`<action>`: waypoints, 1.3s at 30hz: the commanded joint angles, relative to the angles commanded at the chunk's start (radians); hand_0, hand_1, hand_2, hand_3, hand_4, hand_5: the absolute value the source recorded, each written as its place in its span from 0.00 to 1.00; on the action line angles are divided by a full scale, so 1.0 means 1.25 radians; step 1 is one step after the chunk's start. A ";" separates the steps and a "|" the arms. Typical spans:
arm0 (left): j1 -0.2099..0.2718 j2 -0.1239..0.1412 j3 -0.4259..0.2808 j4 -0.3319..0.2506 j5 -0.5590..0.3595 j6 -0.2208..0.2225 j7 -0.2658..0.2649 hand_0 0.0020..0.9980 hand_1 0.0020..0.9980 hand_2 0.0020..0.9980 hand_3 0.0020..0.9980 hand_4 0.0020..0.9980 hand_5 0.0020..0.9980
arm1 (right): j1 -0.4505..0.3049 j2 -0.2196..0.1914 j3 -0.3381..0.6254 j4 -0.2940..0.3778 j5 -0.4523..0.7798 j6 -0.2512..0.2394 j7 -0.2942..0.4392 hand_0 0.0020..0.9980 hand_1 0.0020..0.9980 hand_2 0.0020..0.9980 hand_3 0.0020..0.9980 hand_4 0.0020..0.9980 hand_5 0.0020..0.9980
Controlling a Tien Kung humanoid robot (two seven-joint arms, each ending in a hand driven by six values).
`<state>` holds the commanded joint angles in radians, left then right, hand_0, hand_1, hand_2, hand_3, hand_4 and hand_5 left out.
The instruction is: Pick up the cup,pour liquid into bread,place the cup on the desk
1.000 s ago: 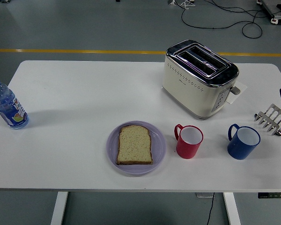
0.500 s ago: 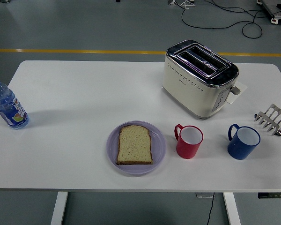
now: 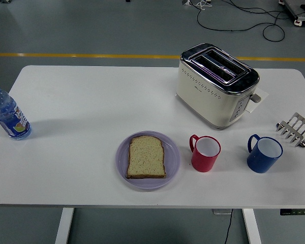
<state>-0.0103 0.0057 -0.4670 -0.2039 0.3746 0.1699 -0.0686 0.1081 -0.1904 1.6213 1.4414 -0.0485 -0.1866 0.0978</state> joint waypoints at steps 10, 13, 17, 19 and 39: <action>0.011 -0.002 0.001 -0.001 -0.001 0.001 -0.003 0.65 0.66 0.65 0.53 0.30 0.76 | -0.017 -0.003 -0.010 -0.002 0.001 0.000 -0.001 0.66 0.61 0.64 0.60 0.51 0.26; 0.014 -0.002 0.006 0.000 -0.002 0.001 -0.002 0.65 0.66 0.65 0.53 0.30 0.76 | -0.018 -0.001 -0.014 -0.003 0.001 0.000 0.000 0.66 0.61 0.64 0.60 0.51 0.26; 0.016 -0.001 0.013 0.001 -0.004 0.001 -0.002 0.65 0.66 0.65 0.53 0.30 0.77 | -0.019 -0.002 -0.015 -0.004 0.002 0.001 0.000 0.66 0.61 0.64 0.60 0.50 0.26; 0.017 0.000 0.014 0.001 -0.003 0.001 -0.001 0.65 0.66 0.65 0.53 0.30 0.77 | -0.020 -0.002 -0.015 -0.003 0.002 0.001 0.001 0.66 0.61 0.64 0.60 0.50 0.26; 0.014 0.006 0.015 0.002 -0.004 0.002 -0.001 0.65 0.65 0.64 0.53 0.30 0.77 | -0.011 0.008 -0.003 -0.016 0.018 0.005 -0.008 0.65 0.60 0.63 0.60 0.50 0.26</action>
<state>0.0073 0.0131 -0.4481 -0.2017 0.3692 0.1728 -0.0699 0.0945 -0.1807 1.6177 1.4214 -0.0259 -0.1803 0.0872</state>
